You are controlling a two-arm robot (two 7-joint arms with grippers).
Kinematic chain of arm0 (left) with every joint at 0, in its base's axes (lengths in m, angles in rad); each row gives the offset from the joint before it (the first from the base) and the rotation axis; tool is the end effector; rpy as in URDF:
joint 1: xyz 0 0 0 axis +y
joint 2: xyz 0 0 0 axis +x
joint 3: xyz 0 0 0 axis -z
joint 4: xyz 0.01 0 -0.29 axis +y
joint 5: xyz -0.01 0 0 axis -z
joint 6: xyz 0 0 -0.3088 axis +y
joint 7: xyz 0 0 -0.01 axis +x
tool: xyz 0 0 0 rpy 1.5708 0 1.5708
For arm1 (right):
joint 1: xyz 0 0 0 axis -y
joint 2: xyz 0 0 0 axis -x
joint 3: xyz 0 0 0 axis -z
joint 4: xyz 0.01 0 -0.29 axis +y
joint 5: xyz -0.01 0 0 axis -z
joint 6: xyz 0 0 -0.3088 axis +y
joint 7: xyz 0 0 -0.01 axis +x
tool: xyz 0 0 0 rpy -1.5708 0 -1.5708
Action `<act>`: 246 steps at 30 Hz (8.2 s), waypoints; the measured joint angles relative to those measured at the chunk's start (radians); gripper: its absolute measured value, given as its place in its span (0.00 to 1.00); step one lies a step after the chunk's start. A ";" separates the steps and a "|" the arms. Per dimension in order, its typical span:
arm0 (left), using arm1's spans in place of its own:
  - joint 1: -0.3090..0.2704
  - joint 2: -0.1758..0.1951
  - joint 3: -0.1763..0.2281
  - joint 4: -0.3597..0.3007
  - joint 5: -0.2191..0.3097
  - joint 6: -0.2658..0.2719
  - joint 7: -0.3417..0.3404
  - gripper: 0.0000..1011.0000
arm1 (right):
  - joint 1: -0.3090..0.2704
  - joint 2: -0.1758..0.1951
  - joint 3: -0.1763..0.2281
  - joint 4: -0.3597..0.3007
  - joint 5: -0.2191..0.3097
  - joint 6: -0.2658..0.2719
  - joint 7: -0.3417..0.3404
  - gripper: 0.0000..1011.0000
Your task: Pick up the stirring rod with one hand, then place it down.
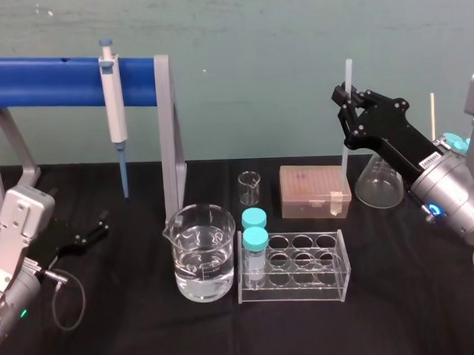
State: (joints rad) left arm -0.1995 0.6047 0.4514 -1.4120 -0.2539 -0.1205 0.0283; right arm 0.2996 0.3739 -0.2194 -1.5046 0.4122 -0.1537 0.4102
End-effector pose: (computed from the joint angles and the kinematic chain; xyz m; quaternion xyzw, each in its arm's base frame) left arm 0.3581 0.0827 -0.3023 0.1415 -0.1325 0.5799 0.7913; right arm 0.4009 -0.0510 -0.2146 0.0912 -0.1229 -0.4649 0.8721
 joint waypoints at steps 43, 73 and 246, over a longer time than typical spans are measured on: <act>0.000 0.000 0.000 0.000 0.000 0.000 0.000 0.99 | -0.018 -0.006 -0.002 -0.013 0.000 0.011 0.004 0.07; 0.000 0.000 0.000 0.000 0.000 0.000 0.000 0.99 | -0.028 -0.008 -0.002 -0.020 -0.001 0.011 0.000 0.07; 0.000 0.000 0.000 0.000 0.000 0.000 0.000 0.99 | 0.044 -0.054 -0.136 0.352 0.111 -0.132 0.226 0.27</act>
State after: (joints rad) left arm -0.1995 0.6047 0.4514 -1.4120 -0.2539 -0.1205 0.0283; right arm 0.3435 0.3198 -0.3557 -1.1529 0.5233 -0.2860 0.6362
